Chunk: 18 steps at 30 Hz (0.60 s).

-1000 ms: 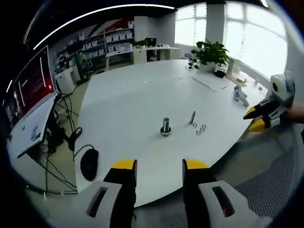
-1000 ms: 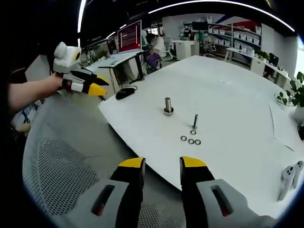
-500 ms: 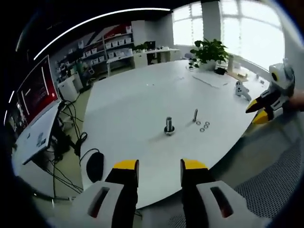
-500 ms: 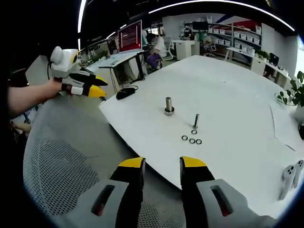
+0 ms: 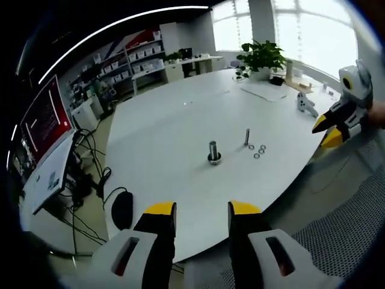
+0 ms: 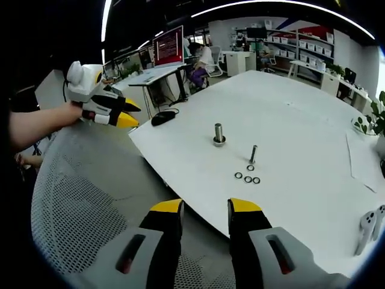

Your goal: Place the washer onto the threaded stud by aligning its center hole with the stud, sliding it down to the base, and recovering from edge contact or off-axis alignment until the washer reaches the visible bottom stop.

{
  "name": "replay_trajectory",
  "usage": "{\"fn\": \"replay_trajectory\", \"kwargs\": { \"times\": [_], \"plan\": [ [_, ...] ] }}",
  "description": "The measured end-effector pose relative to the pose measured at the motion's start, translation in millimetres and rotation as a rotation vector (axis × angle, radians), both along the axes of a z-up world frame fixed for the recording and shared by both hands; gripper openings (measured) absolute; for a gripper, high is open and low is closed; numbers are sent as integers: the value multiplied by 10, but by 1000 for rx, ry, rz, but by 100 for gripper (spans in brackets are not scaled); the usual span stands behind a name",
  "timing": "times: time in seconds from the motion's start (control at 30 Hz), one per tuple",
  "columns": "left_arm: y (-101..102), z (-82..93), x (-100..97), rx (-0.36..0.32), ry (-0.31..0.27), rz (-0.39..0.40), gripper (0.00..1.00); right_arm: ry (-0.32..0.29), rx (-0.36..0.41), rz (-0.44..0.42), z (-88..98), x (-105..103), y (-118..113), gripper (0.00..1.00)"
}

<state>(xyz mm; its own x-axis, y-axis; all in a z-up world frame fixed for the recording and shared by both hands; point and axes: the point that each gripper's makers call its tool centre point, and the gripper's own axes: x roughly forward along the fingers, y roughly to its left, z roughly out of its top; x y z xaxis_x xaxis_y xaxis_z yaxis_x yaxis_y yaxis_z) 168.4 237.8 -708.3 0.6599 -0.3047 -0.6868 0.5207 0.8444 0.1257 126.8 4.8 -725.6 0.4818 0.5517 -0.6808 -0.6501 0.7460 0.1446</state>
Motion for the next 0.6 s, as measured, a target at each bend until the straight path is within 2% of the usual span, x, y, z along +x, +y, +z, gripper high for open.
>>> {"fn": "replay_trajectory", "kwargs": {
  "times": [0.2, 0.33, 0.43, 0.6],
  "plan": [
    [21, -43, 15, -14, 10, 5, 32, -5, 0, 12, 8, -9, 16, 32],
    [53, -1, 46, -26, -9, 19, 32, -3, 1, 9, 3, -7, 13, 32],
    [83, -27, 62, -39, 7, 35, 33, 3, 0, 10, -2, -11, 23, 32],
    [74, -22, 49, -24, -6, 32, 33, 4, -1, 11, -8, -21, 17, 32]
  ]
}}
